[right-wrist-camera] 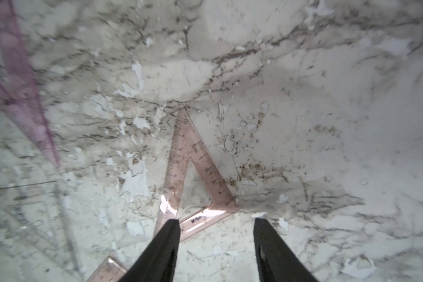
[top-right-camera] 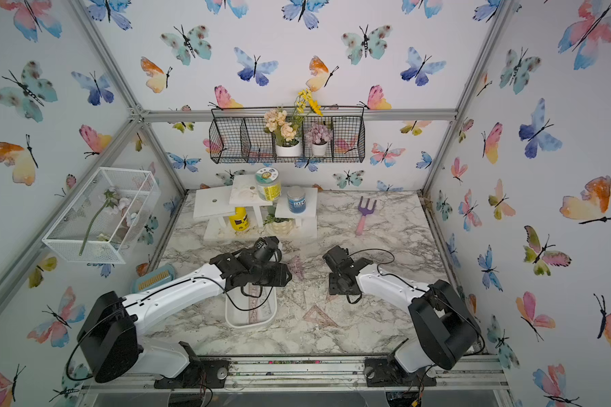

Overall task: Put the scattered rulers into the storage box
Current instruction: Move the ruler to the center of the board, then pick up the ruler from the center of the board.

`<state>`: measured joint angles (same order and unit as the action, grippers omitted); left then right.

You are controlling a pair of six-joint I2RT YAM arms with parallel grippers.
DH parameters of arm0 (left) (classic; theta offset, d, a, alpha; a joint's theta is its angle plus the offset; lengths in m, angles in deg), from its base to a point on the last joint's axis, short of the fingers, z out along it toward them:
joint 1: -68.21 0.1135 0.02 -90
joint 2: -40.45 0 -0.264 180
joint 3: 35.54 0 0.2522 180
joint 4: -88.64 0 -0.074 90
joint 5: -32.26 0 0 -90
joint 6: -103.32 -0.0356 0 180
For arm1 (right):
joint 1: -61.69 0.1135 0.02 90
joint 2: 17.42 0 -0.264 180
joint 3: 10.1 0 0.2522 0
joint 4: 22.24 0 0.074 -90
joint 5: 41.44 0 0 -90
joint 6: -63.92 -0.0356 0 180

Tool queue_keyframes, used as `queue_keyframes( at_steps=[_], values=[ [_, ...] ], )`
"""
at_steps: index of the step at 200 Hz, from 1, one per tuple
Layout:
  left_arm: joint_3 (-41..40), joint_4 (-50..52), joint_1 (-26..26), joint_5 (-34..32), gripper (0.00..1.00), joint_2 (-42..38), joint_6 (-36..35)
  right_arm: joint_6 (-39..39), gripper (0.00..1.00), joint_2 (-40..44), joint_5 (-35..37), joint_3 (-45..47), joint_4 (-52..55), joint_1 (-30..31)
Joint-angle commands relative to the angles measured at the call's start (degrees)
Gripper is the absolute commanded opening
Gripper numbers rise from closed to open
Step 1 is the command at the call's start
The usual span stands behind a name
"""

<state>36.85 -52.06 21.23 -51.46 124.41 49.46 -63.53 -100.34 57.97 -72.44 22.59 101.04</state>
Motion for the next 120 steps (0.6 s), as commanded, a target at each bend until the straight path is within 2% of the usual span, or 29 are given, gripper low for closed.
queue_keyframes(
  at_steps=[1, 52, 120],
  values=[
    [3.86, -3.81, -2.6, 2.27, 0.49, 5.33, 1.11, -2.76, 0.61, 4.52, 3.95, -1.14, 6.24, 0.11],
    [11.58, -4.74, -7.86, 0.77, 0.47, 18.93, 1.03, -8.45, 0.7, 13.47, 4.35, 5.09, 10.15, 0.15],
    [24.18, 1.71, -13.08, -5.03, 0.45, 32.76, -2.01, -13.83, 0.67, 25.88, 1.05, 13.65, 8.81, 0.16]
  ],
)
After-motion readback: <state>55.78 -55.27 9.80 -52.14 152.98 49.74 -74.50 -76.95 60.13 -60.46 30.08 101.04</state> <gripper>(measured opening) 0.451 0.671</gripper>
